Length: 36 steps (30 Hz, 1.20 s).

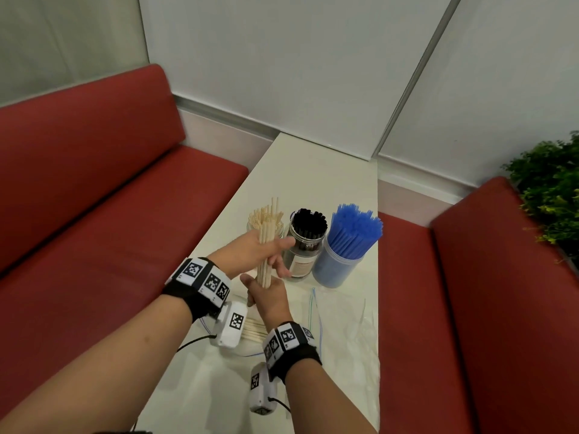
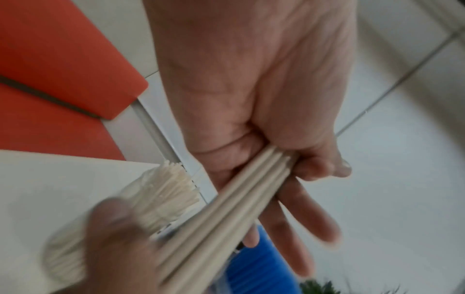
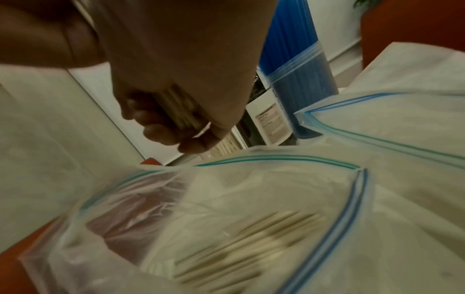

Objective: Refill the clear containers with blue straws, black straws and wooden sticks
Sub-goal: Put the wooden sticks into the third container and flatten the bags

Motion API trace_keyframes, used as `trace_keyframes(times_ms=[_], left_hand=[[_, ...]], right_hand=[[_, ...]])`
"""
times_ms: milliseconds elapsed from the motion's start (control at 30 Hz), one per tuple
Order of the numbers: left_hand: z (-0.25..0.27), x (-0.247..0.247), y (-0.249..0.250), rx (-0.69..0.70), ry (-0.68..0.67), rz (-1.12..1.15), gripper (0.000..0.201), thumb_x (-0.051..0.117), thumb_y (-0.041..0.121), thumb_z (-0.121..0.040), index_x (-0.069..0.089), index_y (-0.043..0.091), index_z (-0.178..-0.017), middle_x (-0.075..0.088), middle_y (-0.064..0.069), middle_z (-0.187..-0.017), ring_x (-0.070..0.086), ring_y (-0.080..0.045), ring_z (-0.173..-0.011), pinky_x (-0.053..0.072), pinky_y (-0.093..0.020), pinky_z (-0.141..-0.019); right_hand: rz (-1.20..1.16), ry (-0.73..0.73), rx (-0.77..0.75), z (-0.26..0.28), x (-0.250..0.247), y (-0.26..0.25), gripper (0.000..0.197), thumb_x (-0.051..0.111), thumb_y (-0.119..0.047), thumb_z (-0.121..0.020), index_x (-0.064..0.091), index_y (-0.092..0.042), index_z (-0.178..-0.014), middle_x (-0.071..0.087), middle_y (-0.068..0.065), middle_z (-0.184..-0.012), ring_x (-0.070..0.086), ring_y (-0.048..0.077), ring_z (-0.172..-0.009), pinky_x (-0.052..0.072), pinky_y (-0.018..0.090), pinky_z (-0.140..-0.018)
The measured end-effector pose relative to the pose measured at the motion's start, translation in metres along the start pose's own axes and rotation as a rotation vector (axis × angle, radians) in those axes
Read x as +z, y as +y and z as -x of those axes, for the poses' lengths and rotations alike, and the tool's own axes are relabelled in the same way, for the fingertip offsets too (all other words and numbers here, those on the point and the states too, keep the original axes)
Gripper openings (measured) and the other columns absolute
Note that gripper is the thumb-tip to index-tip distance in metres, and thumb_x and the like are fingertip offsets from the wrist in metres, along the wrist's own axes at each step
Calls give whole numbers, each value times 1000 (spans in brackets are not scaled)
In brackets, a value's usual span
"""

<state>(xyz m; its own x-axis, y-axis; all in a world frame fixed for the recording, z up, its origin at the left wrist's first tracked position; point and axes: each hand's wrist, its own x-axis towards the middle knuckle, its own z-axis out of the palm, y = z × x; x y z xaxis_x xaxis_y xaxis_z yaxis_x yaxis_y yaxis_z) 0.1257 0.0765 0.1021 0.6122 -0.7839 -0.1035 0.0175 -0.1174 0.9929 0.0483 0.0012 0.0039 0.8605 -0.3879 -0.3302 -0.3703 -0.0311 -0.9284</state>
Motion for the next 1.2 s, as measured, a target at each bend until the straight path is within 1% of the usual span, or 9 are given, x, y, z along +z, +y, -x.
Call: trace_keyframes(times_ms=[133,400,500,567,667,833,1000,1100,1200], left_hand=[[-2,-1,18,112,114,45,54,67,49,-87,53,5,-58,49,-15,-51,66,-33,-62,58,-36,-82],[7,-3,-4,-8,105,-99,46,71,52,-83,60,11,-64,70,-18,-73,72,-32,-81,54,-45,-89],[9,-6,-8,-45,91,-129,39,71,51,-83,64,18,-62,72,-14,-79,72,-26,-84,55,-40,-85],[11,-12,-4,-92,49,-241,37,72,53,-81,67,19,-66,73,-8,-79,72,-20,-82,55,-35,-82],[11,-33,9,-282,-59,-250,29,77,38,-81,71,10,-83,75,-9,-82,74,-25,-84,60,-34,-79],[8,-46,19,-352,-2,-370,25,80,23,-76,71,6,-92,76,-13,-84,75,-26,-80,58,-44,-87],[8,-55,20,-384,-6,-333,26,77,19,-80,69,0,-95,75,-17,-84,75,-28,-81,59,-40,-84],[5,-66,26,-327,119,-288,23,79,16,-80,68,2,-95,76,-13,-82,75,-27,-80,61,-37,-75],[-7,-75,43,-225,208,-253,22,79,16,-80,72,0,-92,75,-17,-85,75,-29,-81,62,-35,-75]], right_hand=[[-192,-40,31,7,-7,3,18,72,-11,-93,55,-7,-86,54,8,-61,51,15,-47,46,29,-47],[-485,-145,-21,8,-5,-28,27,55,15,-93,60,-10,-101,65,6,-72,50,17,-54,40,26,-50],[-340,-129,-1,8,-1,-25,23,57,2,-95,57,-17,-107,59,0,-67,43,13,-49,33,24,-45],[-109,-102,8,5,-1,-20,4,61,-17,-97,59,-20,-100,49,-2,-65,38,10,-48,30,23,-44],[60,-133,42,4,-5,-7,27,67,-34,-96,55,-18,-79,41,-1,-62,35,11,-47,28,24,-43],[9,-158,67,3,-1,-4,32,74,-29,-91,49,-19,-73,38,-2,-62,36,13,-49,30,26,-46],[77,-269,92,7,1,6,26,78,-25,-88,56,-14,-79,53,1,-55,49,14,-42,44,25,-43],[402,-391,161,14,6,24,12,71,-15,-91,68,-6,-98,68,12,-80,64,18,-61,62,38,-76],[787,-366,19,15,11,42,28,61,-13,-96,69,-11,-122,67,12,-126,62,26,-115,45,31,-104]])
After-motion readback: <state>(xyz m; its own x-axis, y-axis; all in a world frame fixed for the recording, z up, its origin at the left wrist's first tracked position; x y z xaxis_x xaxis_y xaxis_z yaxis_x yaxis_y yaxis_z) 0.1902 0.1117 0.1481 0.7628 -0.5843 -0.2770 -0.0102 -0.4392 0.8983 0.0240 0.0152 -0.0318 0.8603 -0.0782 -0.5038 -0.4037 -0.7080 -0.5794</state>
